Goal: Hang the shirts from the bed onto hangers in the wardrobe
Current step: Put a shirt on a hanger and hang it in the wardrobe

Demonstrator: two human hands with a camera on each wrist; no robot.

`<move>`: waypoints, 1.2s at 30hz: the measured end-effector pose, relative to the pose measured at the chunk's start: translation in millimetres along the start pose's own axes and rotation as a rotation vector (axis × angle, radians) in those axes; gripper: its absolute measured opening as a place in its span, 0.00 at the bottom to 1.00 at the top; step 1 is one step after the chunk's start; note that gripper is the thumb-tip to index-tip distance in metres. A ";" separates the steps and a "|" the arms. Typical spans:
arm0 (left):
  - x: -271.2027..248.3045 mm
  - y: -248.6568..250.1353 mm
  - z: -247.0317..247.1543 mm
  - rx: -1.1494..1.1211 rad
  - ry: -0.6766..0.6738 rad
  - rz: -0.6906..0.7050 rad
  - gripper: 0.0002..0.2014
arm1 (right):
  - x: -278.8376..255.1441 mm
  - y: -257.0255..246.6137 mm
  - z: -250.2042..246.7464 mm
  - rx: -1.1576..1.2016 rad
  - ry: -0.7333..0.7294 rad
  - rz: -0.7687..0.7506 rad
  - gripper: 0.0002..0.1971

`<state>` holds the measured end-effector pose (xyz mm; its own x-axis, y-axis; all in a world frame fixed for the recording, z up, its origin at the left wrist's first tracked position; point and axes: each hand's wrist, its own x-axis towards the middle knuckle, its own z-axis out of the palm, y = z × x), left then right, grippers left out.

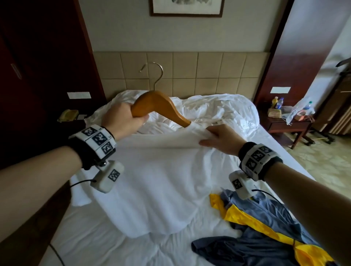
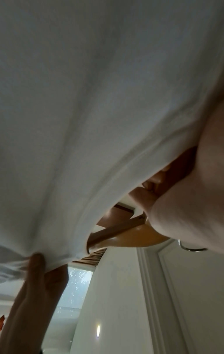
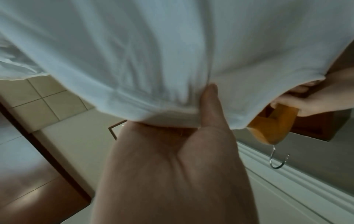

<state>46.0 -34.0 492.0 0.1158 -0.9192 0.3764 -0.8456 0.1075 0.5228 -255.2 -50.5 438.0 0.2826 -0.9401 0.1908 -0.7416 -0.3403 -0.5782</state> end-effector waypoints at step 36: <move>32.2 -54.0 -69.0 -0.151 -0.003 -0.073 0.29 | -42.3 103.9 60.6 0.198 -0.174 0.559 0.15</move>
<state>131.3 -43.3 528.7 0.1725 -0.9278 0.3308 -0.7469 0.0958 0.6581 -307.3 -44.8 321.7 -0.0087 -0.9519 -0.3064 -0.6836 0.2293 -0.6929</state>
